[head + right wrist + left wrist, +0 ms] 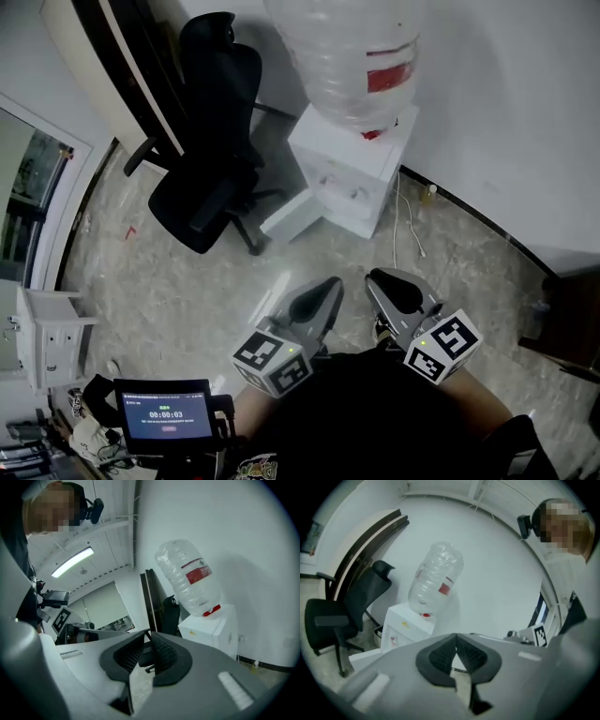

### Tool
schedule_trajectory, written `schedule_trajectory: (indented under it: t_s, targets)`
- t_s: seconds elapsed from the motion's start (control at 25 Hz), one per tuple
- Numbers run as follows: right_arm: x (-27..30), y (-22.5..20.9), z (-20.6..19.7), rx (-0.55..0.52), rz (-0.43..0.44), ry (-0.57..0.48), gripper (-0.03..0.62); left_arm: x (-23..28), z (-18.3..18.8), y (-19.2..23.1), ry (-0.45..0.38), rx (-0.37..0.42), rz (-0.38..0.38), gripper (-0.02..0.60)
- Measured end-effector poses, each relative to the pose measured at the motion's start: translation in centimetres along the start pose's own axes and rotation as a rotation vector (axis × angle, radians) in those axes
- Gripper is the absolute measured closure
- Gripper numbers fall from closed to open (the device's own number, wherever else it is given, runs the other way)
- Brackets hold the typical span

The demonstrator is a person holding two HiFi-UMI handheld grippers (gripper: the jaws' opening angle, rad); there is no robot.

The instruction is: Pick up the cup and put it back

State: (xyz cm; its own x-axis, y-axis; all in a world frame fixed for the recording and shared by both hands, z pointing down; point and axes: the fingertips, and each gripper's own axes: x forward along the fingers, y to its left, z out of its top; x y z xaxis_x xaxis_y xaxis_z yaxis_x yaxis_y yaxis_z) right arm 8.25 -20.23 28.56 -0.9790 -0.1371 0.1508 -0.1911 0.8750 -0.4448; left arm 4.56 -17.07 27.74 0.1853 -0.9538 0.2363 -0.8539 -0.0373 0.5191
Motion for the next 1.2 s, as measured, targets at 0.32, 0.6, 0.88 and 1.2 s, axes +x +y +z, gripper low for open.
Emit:
schedule_trajectory:
  t_s: [0.32,0.6,0.88,1.2]
  targets:
    - [2.9,-4.4,0.4,0.005,0.193,0.115,0.536,1.6,-1.4,2.2,-0.057,-0.093,0.233,0.575]
    - [6.1,-5.5,-5.3,0.049,0.254,0.274,0.536,-2.5,-1.6,7.6,-0.141,-0.086,0.476,0.577]
    - [10.5,-4.0,-5.0,-0.04,0.157,0.25,0.533,-4.6,-0.7,11.7,-0.061,-0.013,0.412,0.575]
    - [18.4,-3.4,-9.0,0.016,-0.09,0.243,0.53,-5.1,-0.2,19.9,0.07,0.095,0.142,0.575]
